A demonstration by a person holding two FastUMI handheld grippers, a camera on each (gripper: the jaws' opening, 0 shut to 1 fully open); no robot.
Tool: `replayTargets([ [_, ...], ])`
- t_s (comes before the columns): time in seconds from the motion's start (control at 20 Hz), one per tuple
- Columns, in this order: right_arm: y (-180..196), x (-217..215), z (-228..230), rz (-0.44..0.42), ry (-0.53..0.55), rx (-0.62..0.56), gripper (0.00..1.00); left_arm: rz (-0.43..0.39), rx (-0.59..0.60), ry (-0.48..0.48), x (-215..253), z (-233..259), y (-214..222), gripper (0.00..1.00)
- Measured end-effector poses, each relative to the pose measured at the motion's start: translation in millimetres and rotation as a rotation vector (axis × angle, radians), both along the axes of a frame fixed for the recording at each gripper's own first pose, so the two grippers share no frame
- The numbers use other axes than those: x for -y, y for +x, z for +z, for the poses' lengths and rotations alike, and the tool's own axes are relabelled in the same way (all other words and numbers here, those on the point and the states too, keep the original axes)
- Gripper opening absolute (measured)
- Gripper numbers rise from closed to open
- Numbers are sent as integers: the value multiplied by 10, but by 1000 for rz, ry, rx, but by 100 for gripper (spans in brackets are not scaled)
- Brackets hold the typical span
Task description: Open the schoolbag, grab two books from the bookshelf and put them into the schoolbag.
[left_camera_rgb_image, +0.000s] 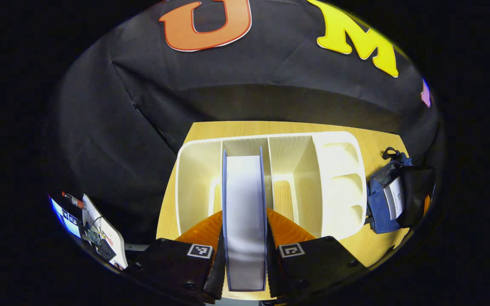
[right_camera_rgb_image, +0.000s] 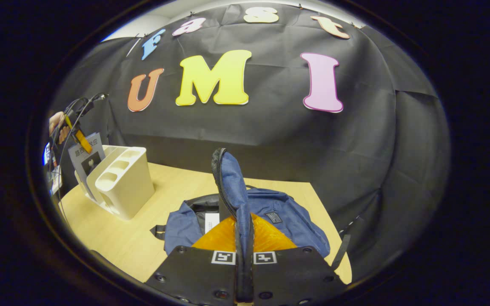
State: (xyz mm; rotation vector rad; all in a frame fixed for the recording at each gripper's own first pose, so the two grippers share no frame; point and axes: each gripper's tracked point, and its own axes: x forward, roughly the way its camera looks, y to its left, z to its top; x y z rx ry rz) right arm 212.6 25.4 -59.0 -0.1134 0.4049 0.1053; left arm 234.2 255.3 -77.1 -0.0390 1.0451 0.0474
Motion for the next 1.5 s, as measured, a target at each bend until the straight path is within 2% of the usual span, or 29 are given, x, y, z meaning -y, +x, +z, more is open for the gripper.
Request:
replayTargets([
  [0.4,22,5,-102,-9,-10,-23,0,49,110,-44,-74,369,-783,41],
  [0.7,13,-5,-158,-21,-16,-31,1,93,170,-135,11,240,-1429,42],
  [0.95,-24,-59,-202,-10,-38,-39,1,141,206,-284,194,140,-1784,42],
  [1.2,-39,-129,-236,3,-53,-49,1,181,231,-449,446,126,-1842,42],
  [1.5,-46,-143,-254,8,-65,-53,1,114,260,-648,1090,232,-1801,42],
])
